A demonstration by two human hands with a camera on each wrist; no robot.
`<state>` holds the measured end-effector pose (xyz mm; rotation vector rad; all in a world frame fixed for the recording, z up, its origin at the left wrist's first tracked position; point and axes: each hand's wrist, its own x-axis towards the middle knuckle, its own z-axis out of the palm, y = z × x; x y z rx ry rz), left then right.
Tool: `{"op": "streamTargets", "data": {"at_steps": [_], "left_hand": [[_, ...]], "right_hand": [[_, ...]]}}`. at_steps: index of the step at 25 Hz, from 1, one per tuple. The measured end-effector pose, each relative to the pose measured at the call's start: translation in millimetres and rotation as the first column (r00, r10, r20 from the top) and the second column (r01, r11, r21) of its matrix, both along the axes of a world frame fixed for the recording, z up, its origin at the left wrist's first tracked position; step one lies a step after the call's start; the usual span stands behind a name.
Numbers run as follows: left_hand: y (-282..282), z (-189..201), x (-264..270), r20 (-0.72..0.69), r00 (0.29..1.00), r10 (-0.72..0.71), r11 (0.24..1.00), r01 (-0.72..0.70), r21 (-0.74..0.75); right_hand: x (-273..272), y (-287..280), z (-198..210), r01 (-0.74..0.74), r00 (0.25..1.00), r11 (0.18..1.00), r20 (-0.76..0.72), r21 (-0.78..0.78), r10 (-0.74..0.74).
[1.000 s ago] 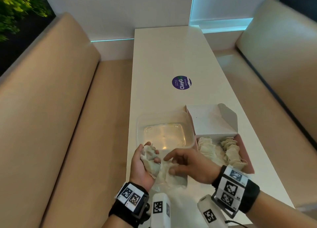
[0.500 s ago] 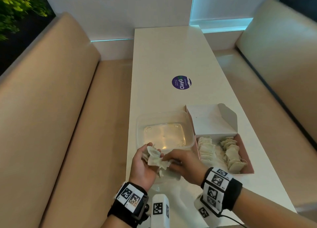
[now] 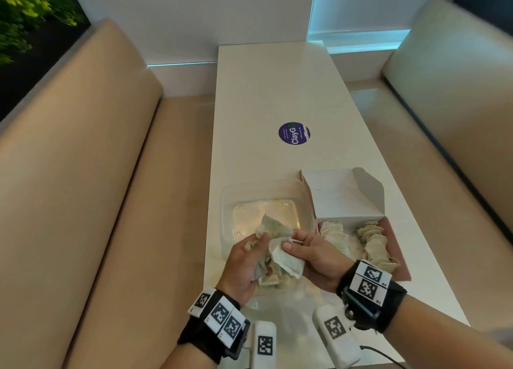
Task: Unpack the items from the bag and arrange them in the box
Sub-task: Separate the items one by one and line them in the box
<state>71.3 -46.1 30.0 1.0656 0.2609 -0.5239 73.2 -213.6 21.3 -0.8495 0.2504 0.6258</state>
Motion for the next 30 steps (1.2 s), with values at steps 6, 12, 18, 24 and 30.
{"op": "streamTargets", "data": {"at_steps": [6, 12, 18, 24, 30], "left_hand": [[14, -19, 9, 0.111, 0.989, 0.093, 0.891, -0.132, 0.435], [6, -6, 6, 0.140, 0.963, -0.228, 0.756, 0.085, 0.649], [2, -1, 2, 0.087, 0.952, -0.293, 0.843, 0.214, 0.494], [14, -3, 4, -0.172, 0.975, 0.144, 0.984, -0.159, -0.077], [11, -3, 6, -0.194, 0.941, 0.278, 0.942, -0.306, -0.138]], "right_hand": [[-11, -7, 13, 0.051, 0.993, 0.870, 0.118, -0.491, 0.008], [-10, -2, 30, 0.070, 0.938, 0.790, 0.310, -0.609, 0.156], [-3, -1, 16, 0.038, 0.966, 0.769, 0.220, -0.638, 0.135], [1, -20, 32, 0.194, 0.923, 0.710, 0.371, -0.677, 0.102], [-6, -12, 47, 0.024, 0.856, 0.733, 0.393, -0.680, 0.336]]}}
